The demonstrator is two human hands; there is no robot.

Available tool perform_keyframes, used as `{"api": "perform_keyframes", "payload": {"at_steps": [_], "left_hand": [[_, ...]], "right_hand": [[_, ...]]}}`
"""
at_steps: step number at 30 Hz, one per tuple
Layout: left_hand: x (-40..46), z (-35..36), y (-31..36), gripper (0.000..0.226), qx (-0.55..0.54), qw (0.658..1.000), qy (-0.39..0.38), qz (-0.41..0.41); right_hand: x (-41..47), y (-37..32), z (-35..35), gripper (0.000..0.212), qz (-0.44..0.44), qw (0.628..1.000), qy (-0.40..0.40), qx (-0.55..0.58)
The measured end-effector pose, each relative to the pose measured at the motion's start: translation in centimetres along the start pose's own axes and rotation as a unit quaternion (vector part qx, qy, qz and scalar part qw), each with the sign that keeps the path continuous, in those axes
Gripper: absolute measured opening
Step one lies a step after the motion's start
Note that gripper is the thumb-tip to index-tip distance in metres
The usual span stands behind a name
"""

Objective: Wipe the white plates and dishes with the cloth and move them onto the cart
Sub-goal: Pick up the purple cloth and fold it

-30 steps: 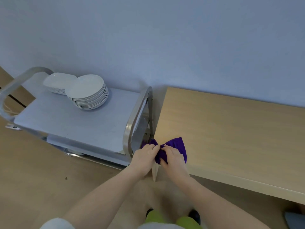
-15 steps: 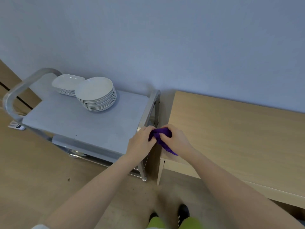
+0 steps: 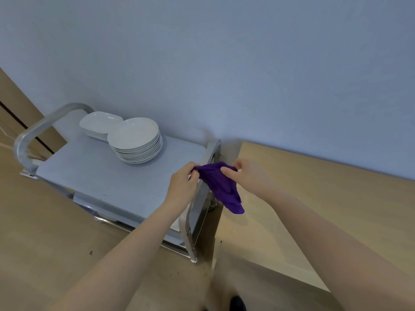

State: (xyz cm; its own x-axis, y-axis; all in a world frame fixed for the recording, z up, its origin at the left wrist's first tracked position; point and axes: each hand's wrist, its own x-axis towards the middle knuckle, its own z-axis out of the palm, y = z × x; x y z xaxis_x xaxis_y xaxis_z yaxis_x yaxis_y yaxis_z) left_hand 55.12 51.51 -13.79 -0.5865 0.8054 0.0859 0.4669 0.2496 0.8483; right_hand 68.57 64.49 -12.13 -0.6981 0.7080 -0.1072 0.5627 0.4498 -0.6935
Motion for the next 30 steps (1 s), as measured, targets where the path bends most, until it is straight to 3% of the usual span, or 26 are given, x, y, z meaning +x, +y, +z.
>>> {"api": "perform_keyframes", "payload": {"at_steps": [4,6,9,12,15,17,21,24,25,27,30], "left_hand": [[0.9,0.6,0.7,0.024,0.005,0.999,0.04,-0.028],[1.0,1.3,1.8,0.027,-0.117,0.984,0.033,-0.132],[0.9,2.8,3.1,0.046,-0.318,0.893,-0.079,-0.308],[0.8,4.5,3.3,0.06,-0.499,0.775,-0.154,-0.356],[1.1,5.4,3.6,0.058,-0.624,0.69,-0.108,-0.35],[1.1,5.6,3.9,0.049,-0.656,0.656,-0.062,-0.368],[0.7,5.1,3.4,0.024,-0.671,0.652,-0.013,-0.352],[0.3,4.0,2.1,0.013,-0.702,0.613,0.032,-0.361],[0.2,3.5,1.6,0.013,-0.699,0.615,0.033,-0.363],[-0.1,2.7,1.1,0.018,-0.666,0.647,0.023,-0.37],[-0.5,2.2,1.2,0.043,-0.573,0.736,-0.028,-0.359]], "right_hand": [[0.5,0.1,-1.5,0.034,0.017,0.994,0.005,0.107],[0.6,0.0,-2.1,0.032,0.004,0.99,0.019,0.143],[0.5,-0.2,-2.5,0.034,-0.022,0.984,0.031,0.172],[0.5,-0.2,-2.6,0.034,-0.035,0.981,0.046,0.186],[0.7,0.0,-2.5,0.035,-0.042,0.979,0.055,0.19],[1.0,0.1,-2.6,0.034,-0.04,0.977,0.061,0.199],[1.6,-0.2,-3.3,0.022,0.009,0.961,0.016,0.275],[2.0,0.2,-4.1,0.02,0.038,0.946,-0.039,0.32],[2.1,0.4,-4.3,0.023,0.043,0.942,-0.049,0.33],[2.2,0.8,-4.3,0.025,0.051,0.941,-0.056,0.328],[2.0,0.9,-3.5,0.02,0.043,0.951,-0.057,0.301]]}}
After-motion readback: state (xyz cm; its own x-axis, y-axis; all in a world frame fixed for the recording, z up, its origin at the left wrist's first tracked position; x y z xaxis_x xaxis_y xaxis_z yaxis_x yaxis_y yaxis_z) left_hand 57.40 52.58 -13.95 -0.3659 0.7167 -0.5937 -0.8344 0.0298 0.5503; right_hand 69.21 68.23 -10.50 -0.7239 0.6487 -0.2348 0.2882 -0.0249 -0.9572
